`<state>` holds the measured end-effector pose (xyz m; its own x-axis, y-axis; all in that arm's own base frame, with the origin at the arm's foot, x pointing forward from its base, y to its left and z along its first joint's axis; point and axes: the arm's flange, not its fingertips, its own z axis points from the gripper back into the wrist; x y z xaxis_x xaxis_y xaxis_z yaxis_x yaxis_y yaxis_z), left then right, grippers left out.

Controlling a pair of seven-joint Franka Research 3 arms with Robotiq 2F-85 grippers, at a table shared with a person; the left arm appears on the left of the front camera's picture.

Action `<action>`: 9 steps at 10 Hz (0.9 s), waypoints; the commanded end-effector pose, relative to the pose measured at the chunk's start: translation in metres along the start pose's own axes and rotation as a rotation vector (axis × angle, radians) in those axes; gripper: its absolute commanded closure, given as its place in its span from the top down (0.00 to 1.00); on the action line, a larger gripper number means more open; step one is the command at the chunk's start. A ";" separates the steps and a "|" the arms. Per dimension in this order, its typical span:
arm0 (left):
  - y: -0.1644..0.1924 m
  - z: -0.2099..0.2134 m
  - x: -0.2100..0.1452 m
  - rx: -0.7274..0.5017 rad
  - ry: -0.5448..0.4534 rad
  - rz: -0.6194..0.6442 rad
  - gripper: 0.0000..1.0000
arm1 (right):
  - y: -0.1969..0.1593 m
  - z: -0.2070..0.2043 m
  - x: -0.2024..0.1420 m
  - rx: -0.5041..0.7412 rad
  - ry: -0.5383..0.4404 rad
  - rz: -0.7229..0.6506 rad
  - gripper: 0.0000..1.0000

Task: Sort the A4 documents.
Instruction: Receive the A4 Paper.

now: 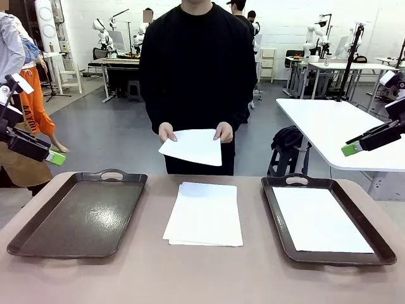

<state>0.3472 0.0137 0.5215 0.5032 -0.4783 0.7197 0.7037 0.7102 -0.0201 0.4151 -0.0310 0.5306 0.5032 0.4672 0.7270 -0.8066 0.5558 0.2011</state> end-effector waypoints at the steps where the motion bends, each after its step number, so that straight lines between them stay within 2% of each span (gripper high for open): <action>1: 0.002 0.000 -0.001 -0.003 -0.011 -0.014 1.00 | -0.001 -0.001 0.000 -0.004 -0.001 0.006 1.00; 9: 0.002 0.000 -0.001 -0.003 -0.011 -0.014 1.00 | -0.001 -0.001 0.000 -0.004 -0.001 0.006 1.00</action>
<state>0.3473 0.0137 0.5215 0.5033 -0.4783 0.7197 0.7037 0.7102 -0.0201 0.4151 -0.0310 0.5306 0.5032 0.4672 0.7270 -0.8066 0.5558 0.2011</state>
